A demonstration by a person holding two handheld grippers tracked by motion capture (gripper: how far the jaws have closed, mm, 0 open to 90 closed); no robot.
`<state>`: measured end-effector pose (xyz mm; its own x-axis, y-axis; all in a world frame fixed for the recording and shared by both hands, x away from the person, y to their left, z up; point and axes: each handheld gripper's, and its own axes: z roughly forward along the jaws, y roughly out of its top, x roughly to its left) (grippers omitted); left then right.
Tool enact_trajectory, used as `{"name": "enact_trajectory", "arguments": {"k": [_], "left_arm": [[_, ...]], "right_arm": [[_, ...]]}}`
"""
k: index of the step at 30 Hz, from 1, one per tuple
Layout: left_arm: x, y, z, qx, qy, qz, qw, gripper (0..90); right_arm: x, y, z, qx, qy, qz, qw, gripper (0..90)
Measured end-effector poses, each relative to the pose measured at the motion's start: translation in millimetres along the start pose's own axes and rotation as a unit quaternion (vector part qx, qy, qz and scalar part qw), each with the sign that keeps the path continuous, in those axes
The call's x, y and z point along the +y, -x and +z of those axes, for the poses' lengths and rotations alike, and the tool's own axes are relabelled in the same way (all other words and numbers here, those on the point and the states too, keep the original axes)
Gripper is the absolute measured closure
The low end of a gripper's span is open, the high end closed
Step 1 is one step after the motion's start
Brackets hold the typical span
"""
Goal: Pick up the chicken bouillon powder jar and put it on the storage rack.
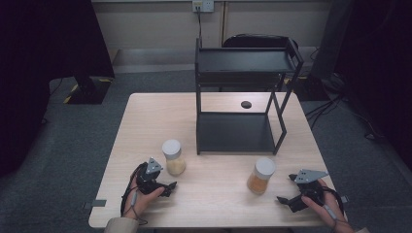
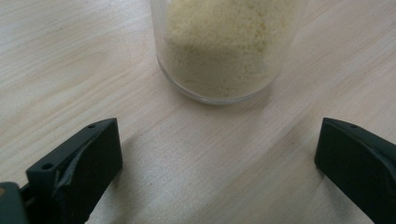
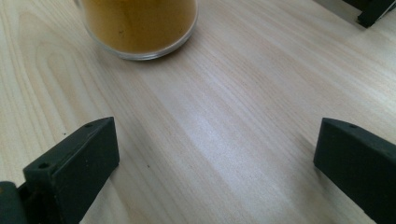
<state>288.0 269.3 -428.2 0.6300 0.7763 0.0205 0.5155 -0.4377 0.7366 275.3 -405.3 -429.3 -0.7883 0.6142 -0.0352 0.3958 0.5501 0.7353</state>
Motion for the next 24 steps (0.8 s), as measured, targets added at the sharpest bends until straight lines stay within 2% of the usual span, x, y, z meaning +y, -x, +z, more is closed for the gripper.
{"name": "enact_trajectory", "arguments": {"k": [4,7,12,24], "left_arm": [[-0.5,-1.8,-1.5,-0.001,0.002,-0.003,1.0,2.0],[-1.5,-4.4,-3.5,-0.006,0.011,-0.018,0.9998,3.1],[3.1,-9.2,-7.6,-0.011,0.024,-0.028,0.9993,3.0],[20.4,-14.8,-9.5,-0.028,0.051,-0.03,0.9978,2.1]], "right_arm": [[0.0,0.0,0.0,0.0,0.0,0.0,1.0,0.0],[0.0,0.0,0.0,0.0,0.0,0.0,1.0,0.0],[0.0,0.0,0.0,0.0,0.0,0.0,1.0,0.0],[0.0,0.0,0.0,0.0,0.0,0.0,1.0,0.0]]}}
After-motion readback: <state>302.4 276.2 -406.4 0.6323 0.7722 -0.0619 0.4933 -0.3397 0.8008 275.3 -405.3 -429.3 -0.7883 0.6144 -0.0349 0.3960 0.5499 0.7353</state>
